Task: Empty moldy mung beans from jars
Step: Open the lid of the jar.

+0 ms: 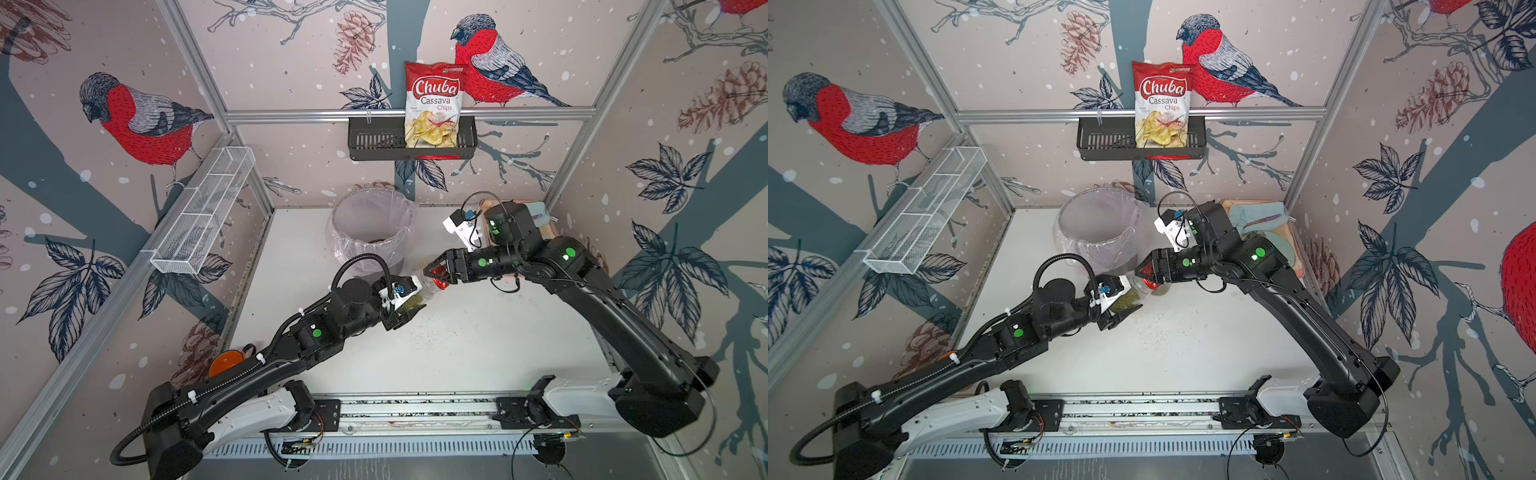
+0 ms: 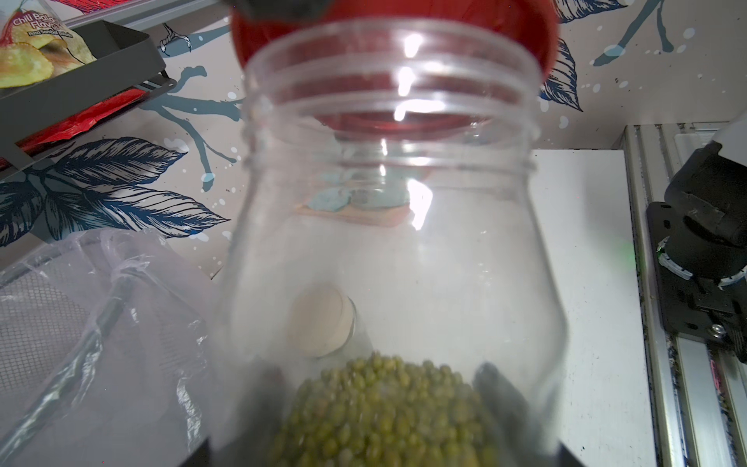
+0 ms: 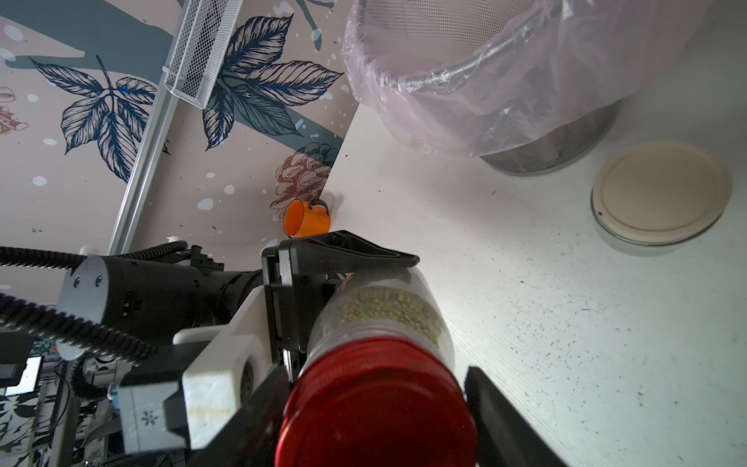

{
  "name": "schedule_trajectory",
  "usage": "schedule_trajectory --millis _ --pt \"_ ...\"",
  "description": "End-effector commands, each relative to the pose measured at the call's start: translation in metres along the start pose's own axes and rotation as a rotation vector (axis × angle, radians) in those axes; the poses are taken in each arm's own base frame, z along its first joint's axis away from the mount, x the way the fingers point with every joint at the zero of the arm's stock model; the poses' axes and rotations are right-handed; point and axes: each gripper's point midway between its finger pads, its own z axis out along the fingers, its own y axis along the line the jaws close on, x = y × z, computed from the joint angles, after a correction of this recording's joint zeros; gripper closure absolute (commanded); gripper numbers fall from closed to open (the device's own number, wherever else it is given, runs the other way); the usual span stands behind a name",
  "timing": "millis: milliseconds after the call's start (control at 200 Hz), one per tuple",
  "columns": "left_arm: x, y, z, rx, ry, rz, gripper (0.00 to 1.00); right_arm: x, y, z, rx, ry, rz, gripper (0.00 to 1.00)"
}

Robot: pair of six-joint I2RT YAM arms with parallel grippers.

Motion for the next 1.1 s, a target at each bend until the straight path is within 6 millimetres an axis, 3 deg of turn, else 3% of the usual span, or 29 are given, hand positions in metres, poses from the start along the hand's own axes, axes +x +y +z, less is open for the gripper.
schedule_trajectory --millis 0,750,895,1096 --pt "-0.012 0.004 -0.001 -0.014 -0.049 0.008 0.42 -0.006 0.010 -0.002 -0.055 -0.027 -0.012 0.32" --pt "-0.017 0.004 -0.003 -0.008 -0.056 0.004 0.43 -0.039 -0.027 -0.032 0.002 -0.148 0.033 0.34" --pt "-0.017 0.002 -0.004 0.000 -0.059 0.009 0.43 -0.046 -0.045 -0.036 0.081 -0.163 0.042 0.35" --pt "-0.022 0.003 -0.005 -0.001 -0.076 0.012 0.43 -0.068 -0.087 -0.041 0.274 -0.231 0.050 0.38"
